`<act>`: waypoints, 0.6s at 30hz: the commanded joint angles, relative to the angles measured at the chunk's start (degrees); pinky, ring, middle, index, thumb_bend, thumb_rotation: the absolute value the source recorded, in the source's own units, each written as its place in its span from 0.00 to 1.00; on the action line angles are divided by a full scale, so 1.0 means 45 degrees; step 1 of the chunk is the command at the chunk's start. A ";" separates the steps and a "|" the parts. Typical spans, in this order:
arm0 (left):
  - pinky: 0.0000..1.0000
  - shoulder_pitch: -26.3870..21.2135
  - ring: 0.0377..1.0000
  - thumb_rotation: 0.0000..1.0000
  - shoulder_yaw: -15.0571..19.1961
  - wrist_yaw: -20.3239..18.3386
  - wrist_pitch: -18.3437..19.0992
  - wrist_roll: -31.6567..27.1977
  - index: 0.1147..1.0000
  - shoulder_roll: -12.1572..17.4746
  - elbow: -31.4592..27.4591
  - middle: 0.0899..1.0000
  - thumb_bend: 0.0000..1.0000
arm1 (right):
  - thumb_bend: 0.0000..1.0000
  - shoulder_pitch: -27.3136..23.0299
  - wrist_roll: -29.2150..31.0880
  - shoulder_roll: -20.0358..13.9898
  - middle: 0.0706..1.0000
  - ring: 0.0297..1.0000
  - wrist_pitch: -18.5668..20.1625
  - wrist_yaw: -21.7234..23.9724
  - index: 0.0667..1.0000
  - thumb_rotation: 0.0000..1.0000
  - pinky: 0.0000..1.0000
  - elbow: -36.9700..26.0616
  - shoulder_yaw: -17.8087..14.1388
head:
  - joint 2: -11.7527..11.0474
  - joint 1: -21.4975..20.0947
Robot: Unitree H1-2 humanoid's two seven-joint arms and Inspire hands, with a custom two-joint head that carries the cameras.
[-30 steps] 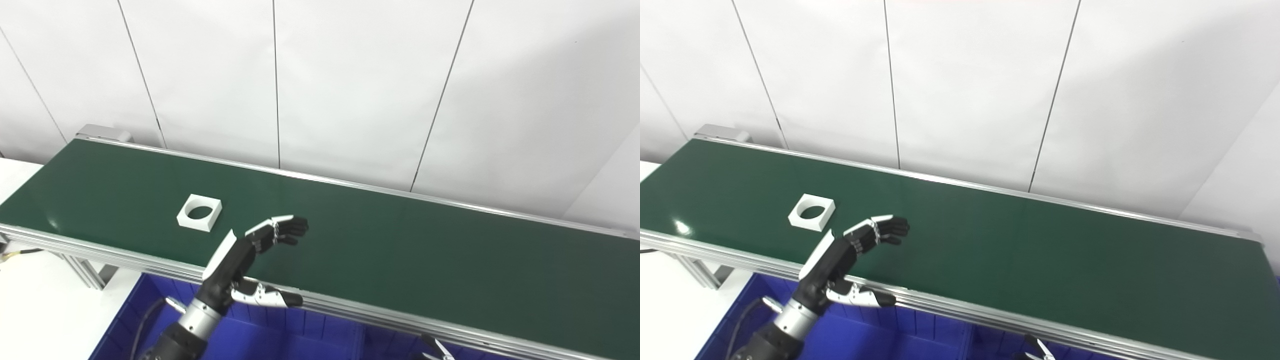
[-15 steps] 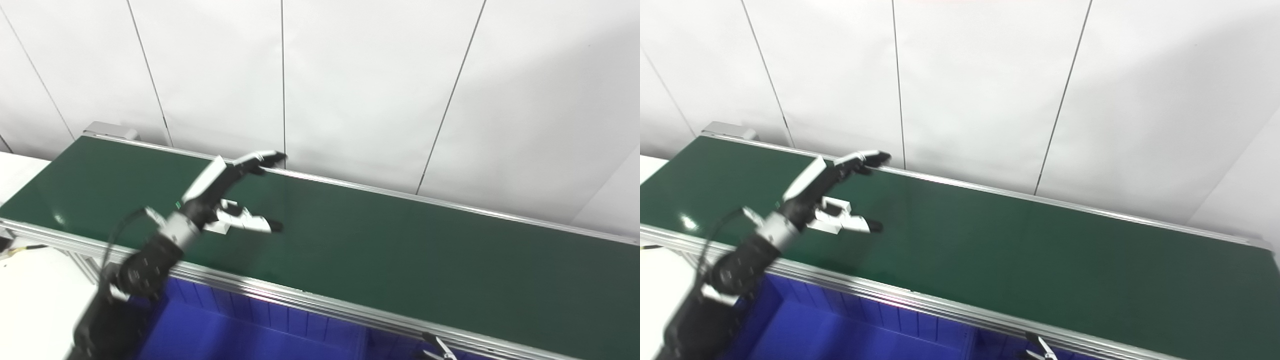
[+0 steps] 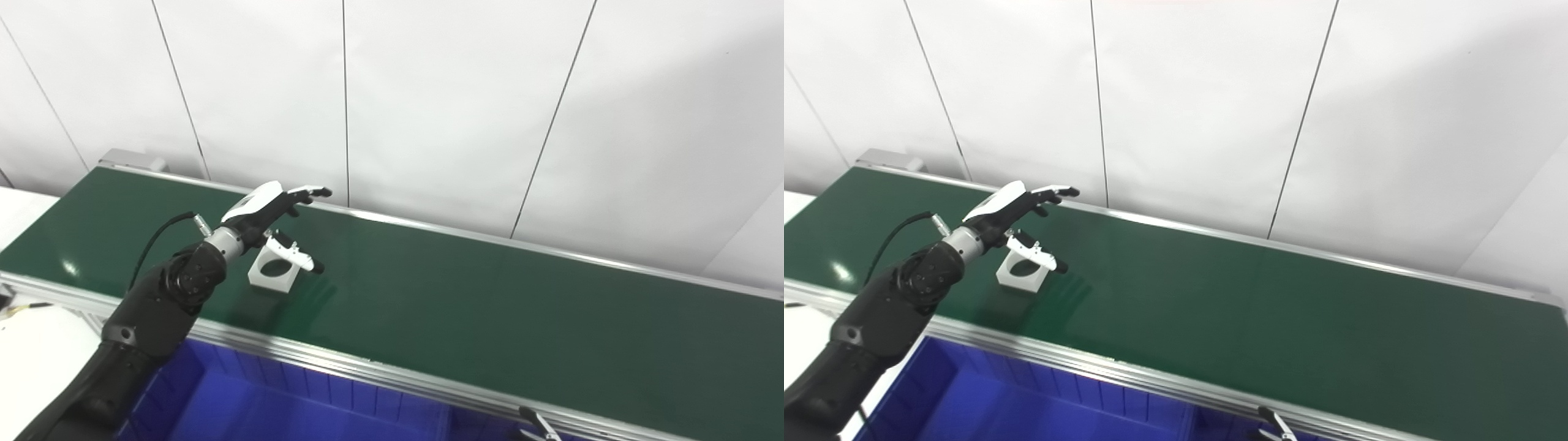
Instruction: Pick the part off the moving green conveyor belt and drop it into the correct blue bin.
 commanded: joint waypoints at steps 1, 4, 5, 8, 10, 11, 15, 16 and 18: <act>0.80 -0.0812 0.91 0.20 -0.0276 0.0455 -0.0191 0.0588 0.88 0.0532 0.0249 0.94 0.90 | 0.74 -0.0052 0.0137 0.0017 0.72 0.68 -0.0747 -0.0111 0.87 0.39 0.55 -0.0193 0.0002 | 0.0026 0.0002; 0.93 -0.1071 0.97 0.21 -0.0862 0.0357 0.0017 0.1185 0.90 0.0622 0.0719 0.97 0.94 | 0.74 -0.0031 0.0183 -0.0018 0.73 0.69 -0.0741 -0.0045 0.88 0.39 0.56 -0.0221 0.0022 | 0.0026 0.0002; 0.94 -0.1106 0.97 0.21 -0.0977 0.0361 0.0056 0.1298 0.90 0.0634 0.0778 0.97 0.94 | 0.74 -0.0031 0.0174 -0.0029 0.73 0.69 -0.0746 -0.0055 0.88 0.39 0.56 -0.0226 0.0033 | 0.0026 0.0002; 0.94 -0.1223 0.97 0.20 -0.1461 0.0496 0.0107 0.1868 0.91 0.0651 0.1215 0.97 0.97 | 0.74 0.0006 0.0244 -0.0041 0.73 0.69 -0.0745 -0.0066 0.88 0.39 0.56 -0.0289 0.0065 | 0.0050 -0.0007; 0.95 -0.1246 0.98 0.20 -0.1631 0.0444 0.0240 0.2003 0.91 0.0640 0.1411 0.98 0.97 | 0.74 0.0026 0.0260 -0.0049 0.72 0.69 -0.0744 -0.0072 0.88 0.39 0.56 -0.0321 0.0078 | 0.0073 -0.0015; 0.95 -0.1252 0.98 0.20 -0.1703 0.0443 0.0266 0.2042 0.91 0.0640 0.1497 0.98 0.97 | 0.73 0.0031 0.0275 -0.0051 0.73 0.69 -0.0750 -0.0071 0.88 0.38 0.56 -0.0323 0.0081 | 0.0073 -0.0015; 0.98 -0.1233 0.99 0.17 -0.1961 0.0433 0.0169 0.2172 0.91 0.0654 0.1817 0.98 0.98 | 0.73 0.0050 0.0416 -0.0077 0.73 0.69 -0.0763 -0.0027 0.88 0.38 0.56 -0.0340 0.0111 | 0.0105 -0.0021; 0.99 -0.1195 0.99 0.16 -0.1999 0.0255 0.0313 0.2138 0.91 0.0640 0.1802 0.98 0.98 | 0.73 0.0061 0.0389 -0.0082 0.73 0.69 -0.0756 -0.0039 0.88 0.38 0.56 -0.0370 0.0113 | 0.0124 -0.0020; 1.00 -0.1125 1.00 0.18 -0.2129 -0.0223 0.0632 0.2065 0.93 0.0633 0.1710 0.99 1.00 | 0.73 0.0086 0.0337 -0.0095 0.73 0.69 -0.0741 -0.0059 0.88 0.38 0.55 -0.0438 0.0114 | 0.0151 -0.0013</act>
